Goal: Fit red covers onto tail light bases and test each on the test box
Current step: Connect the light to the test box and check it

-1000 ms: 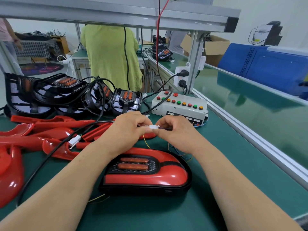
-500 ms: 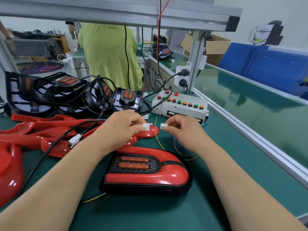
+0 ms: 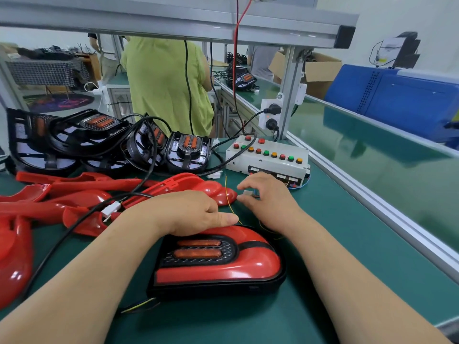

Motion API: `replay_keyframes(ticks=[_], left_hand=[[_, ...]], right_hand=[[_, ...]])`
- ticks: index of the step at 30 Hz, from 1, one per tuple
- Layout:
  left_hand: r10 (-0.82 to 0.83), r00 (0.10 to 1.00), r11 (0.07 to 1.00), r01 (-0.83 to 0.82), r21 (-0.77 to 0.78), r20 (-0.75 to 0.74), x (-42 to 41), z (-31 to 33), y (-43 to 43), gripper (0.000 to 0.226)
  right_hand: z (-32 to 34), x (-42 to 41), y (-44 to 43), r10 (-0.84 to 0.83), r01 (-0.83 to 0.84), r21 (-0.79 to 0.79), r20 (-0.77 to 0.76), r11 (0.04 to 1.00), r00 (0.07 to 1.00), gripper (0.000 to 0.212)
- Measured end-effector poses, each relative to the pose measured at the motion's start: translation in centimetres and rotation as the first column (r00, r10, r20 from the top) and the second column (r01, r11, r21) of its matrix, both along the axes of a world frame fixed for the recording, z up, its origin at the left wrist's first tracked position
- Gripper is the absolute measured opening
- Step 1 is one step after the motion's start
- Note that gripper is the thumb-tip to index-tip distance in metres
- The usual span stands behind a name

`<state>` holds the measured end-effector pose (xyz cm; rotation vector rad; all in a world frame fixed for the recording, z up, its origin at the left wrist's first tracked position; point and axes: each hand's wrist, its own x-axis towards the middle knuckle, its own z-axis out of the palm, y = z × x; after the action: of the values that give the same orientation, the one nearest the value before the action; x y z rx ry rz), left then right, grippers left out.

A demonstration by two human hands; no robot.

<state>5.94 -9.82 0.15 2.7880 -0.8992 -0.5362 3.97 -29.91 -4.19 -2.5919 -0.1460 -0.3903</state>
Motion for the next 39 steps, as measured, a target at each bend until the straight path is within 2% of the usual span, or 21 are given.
replay_keyframes(ticks=[4, 8, 11, 14, 16, 18, 19, 21, 23, 25, 26, 27, 30, 32, 35, 36, 38, 39], left_hand=[[-0.003, 1.0, 0.999, 0.004, 0.04, -0.012, -0.2, 0.4, -0.2, 0.086], [0.031, 0.999, 0.999, -0.031, -0.006, -0.027, -0.3, 0.8, -0.2, 0.081], [0.075, 0.995, 0.994, -0.081, -0.079, -0.067, 0.0, 1.1, 0.0, 0.076], [0.154, 0.979, 0.971, -0.175, -0.163, -0.137, 0.2, 1.4, 0.5, 0.072], [0.215, 0.961, 0.934, -0.255, -0.251, -0.177, 0.3, 1.4, 0.8, 0.072], [0.277, 0.928, 0.859, -0.355, -0.368, -0.248, 0.8, 1.5, 1.4, 0.073], [0.292, 0.903, 0.799, -0.412, -0.439, -0.316, 1.0, 1.6, 1.8, 0.073], [0.297, 0.853, 0.658, -0.508, -0.556, -0.429, 1.3, 2.0, 2.7, 0.075], [0.336, 0.837, 0.53, -0.547, -0.648, -0.432, 1.6, 2.2, 3.2, 0.078], [0.402, 0.815, 0.358, -0.56, -0.747, -0.418, 2.1, 1.9, 3.2, 0.08], [0.451, 0.797, 0.273, -0.552, -0.788, -0.402, 2.4, 1.7, 3.1, 0.079], [0.508, 0.779, 0.213, -0.528, -0.822, -0.368, 2.7, 1.5, 3.0, 0.073], [0.583, 0.762, 0.163, -0.449, -0.879, -0.281, 2.7, 1.0, 2.3, 0.062], [0.577, 0.78, 0.176, -0.409, -0.895, -0.243, 2.5, 0.8, 1.9, 0.059], [0.488, 0.84, 0.217, -0.381, -0.899, -0.238, 2.4, 1.2, 1.6, 0.061], [0.416, 0.858, 0.193, -0.408, -0.893, -0.302, 2.4, 1.5, 1.5, 0.053], [0.222, 0.87, 0.088, -0.467, -0.88, -0.44, 2.3, 1.9, 1.7, 0.03], [0.154, 0.869, 0.047, -0.481, -0.875, -0.469, 2.2, 1.9, 1.9, 0.026]], right_hand=[[0.0, 0.1, 0.0, 0.0, 0.0, 0.005, 0.008, 1.0, 1.0, 0.023], [0.0, 0.1, 0.2, 0.005, -0.007, 0.054, 0.035, 0.999, 0.999, 0.019], [0.0, -0.1, 0.1, -0.003, -0.005, 0.18, 0.04, 0.984, 0.999, 0.014], [0.0, -0.1, 0.2, -0.003, -0.004, 0.224, 0.033, 0.975, 0.999, 0.012], [0.2, 0.1, 0.0, -0.016, 0.011, 0.254, 0.019, 0.967, 1.0, 0.008], [0.4, 0.1, -0.2, -0.059, 0.049, 0.368, 0.015, 0.928, 0.998, 0.011], [0.5, 0.1, -0.3, -0.081, 0.065, 0.476, 0.013, 0.877, 0.997, 0.013], [0.7, 0.0, -0.1, -0.101, 0.078, 0.708, -0.009, 0.702, 0.995, 0.017], [1.0, 0.0, 0.4, -0.049, 0.047, 0.856, -0.026, 0.515, 0.998, 0.024], [1.4, -0.1, 0.9, 0.136, -0.005, 0.954, -0.038, 0.299, 0.99, 0.032], [1.5, -0.3, 1.2, 0.253, -0.021, 0.978, -0.033, 0.207, 0.967, 0.043], [1.4, -0.5, 1.6, 0.355, -0.04, 0.986, -0.021, 0.165, 0.935, 0.055], [0.9, -1.0, 3.3, 0.522, -0.098, 0.972, -0.029, 0.214, 0.852, 0.092], [0.8, -1.2, 4.1, 0.54, -0.084, 0.984, -0.014, 0.156, 0.842, 0.103], [0.7, -1.1, 3.8, 0.525, -0.064, 0.998, 0.052, 0.005, 0.849, 0.088], [0.7, -1.0, 3.5, 0.533, -0.063, 0.997, 0.072, -0.035, 0.843, 0.084], [0.8, -1.0, 3.0, 0.566, -0.065, 0.99, 0.127, -0.129, 0.815, 0.074], [0.9, -1.0, 2.9, 0.578, -0.062, 0.983, 0.151, -0.171, 0.802, 0.069]])
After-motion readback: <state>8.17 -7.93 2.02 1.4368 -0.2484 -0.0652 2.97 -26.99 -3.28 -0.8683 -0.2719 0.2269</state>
